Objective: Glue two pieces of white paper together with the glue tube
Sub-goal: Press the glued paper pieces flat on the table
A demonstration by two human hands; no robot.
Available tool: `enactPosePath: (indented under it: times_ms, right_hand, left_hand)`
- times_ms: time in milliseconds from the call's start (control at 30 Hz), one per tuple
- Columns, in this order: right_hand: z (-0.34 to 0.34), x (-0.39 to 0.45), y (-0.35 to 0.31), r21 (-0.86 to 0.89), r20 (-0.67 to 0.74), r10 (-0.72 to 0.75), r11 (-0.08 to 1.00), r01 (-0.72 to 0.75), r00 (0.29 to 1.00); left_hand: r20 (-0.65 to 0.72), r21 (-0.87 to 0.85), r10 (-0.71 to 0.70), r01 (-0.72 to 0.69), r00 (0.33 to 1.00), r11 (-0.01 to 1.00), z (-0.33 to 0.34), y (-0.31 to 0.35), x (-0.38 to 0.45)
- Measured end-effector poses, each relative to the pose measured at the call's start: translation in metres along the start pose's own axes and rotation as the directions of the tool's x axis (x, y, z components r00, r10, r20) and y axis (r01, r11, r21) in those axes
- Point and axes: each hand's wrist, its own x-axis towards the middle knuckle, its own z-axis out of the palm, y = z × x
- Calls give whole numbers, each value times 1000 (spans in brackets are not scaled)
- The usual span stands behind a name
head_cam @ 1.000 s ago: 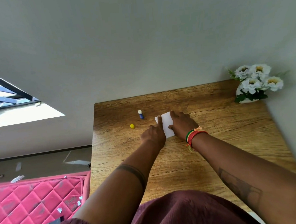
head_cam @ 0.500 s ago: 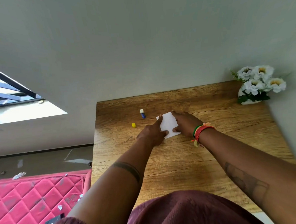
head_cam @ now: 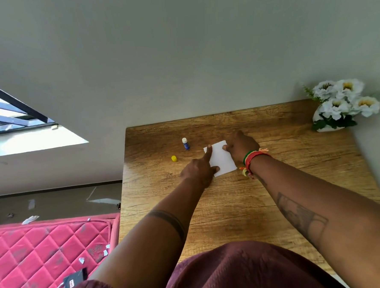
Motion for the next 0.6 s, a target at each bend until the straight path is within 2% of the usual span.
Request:
enactPosePath:
  times_ms: [300, 500, 600]
  right_hand:
    - [-9, -17, 17, -95, 137, -160, 980, 173, 978]
    - [-11, -21, 25, -186, 218, -116, 970, 158, 969]
    - [-10, -19, 21, -152, 236, -87, 980, 125, 968]
  left_hand:
    - [2, 21, 21, -21, 1000, 1000, 0, 1, -1]
    - [-15, 11, 15, -15, 1000, 1000, -1, 3, -5]
    - [-10, 15, -1, 1, 1000, 1000, -1, 3, -4]
